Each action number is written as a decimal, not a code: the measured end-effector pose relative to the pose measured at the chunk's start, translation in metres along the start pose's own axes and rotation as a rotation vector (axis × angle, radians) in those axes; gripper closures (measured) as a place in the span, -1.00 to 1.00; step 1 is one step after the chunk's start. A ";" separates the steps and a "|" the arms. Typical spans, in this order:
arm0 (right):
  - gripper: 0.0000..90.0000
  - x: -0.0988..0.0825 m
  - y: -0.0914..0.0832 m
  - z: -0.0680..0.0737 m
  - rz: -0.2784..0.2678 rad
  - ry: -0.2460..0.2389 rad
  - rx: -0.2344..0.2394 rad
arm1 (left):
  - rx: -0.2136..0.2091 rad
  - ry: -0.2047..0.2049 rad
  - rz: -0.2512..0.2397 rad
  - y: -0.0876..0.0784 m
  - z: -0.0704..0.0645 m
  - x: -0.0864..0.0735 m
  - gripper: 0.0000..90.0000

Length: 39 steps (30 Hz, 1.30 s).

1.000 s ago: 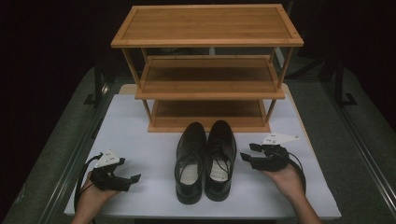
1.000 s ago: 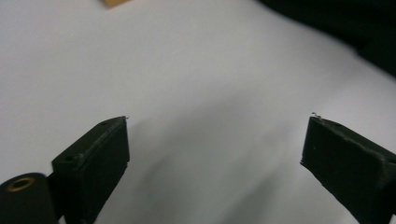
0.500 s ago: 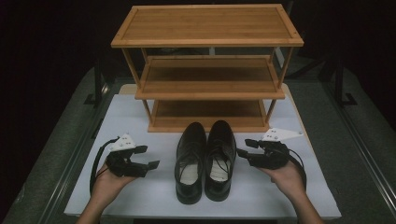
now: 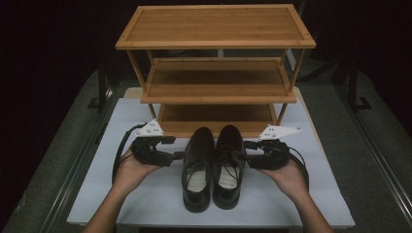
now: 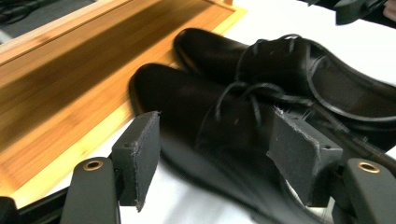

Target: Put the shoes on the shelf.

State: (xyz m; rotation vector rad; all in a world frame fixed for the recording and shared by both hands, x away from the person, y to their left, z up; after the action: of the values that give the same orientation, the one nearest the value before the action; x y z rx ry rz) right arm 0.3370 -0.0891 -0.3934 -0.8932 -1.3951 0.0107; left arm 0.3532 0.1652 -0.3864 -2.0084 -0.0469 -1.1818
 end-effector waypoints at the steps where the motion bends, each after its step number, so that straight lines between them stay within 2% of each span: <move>1: 0.09 0.001 0.002 0.002 0.002 -0.002 0.004 | -0.010 0.005 0.006 0.003 -0.003 0.000 -0.26; 8: 0.09 -0.001 0.018 0.006 0.023 -0.009 0.015 | -0.051 0.031 0.022 0.017 -0.017 0.001 -0.27; 13: 0.09 -0.009 0.025 0.007 0.047 -0.002 0.021 | -0.030 0.044 0.057 0.025 -0.016 -0.005 -0.27; 17: 0.10 -0.012 0.026 0.005 0.061 -0.002 0.010 | -0.032 0.042 0.073 0.032 -0.016 -0.011 -0.27; 20: 0.11 -0.015 0.028 0.005 0.065 0.004 0.015 | -0.014 0.055 0.093 0.036 -0.017 -0.014 -0.24; 25: 0.24 -0.019 0.032 0.009 0.081 -0.002 0.030 | -0.050 0.046 0.101 0.038 -0.020 -0.018 -0.03; 27: 0.27 -0.021 0.034 0.011 0.082 0.002 0.033 | -0.067 0.047 0.106 0.038 -0.022 -0.019 0.13; 29: 0.33 -0.022 0.033 0.011 0.079 0.004 0.035 | -0.056 0.057 0.108 0.039 -0.021 -0.020 0.21; 33: 0.50 -0.022 0.033 0.013 0.067 0.014 0.041 | -0.069 0.056 0.104 0.038 -0.021 -0.021 0.39; 39: 0.82 -0.021 0.030 0.015 0.065 0.009 0.034 | -0.059 0.091 0.101 0.034 -0.024 -0.021 0.76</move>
State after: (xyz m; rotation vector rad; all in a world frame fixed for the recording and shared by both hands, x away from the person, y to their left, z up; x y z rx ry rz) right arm 0.3345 -0.0714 -0.4288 -0.9087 -1.3530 0.0797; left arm 0.3377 0.1334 -0.4163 -1.9813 0.1353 -1.2202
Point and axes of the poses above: each handheld gripper's, and its own axes: y roughly forward along the jaws, x roughly out of its top, z roughly to its left, the point moved 7 cm from there along y, roughly forward along the jaws, and after that the axes turned 15 degrees about -y, right-handed, at the moved point
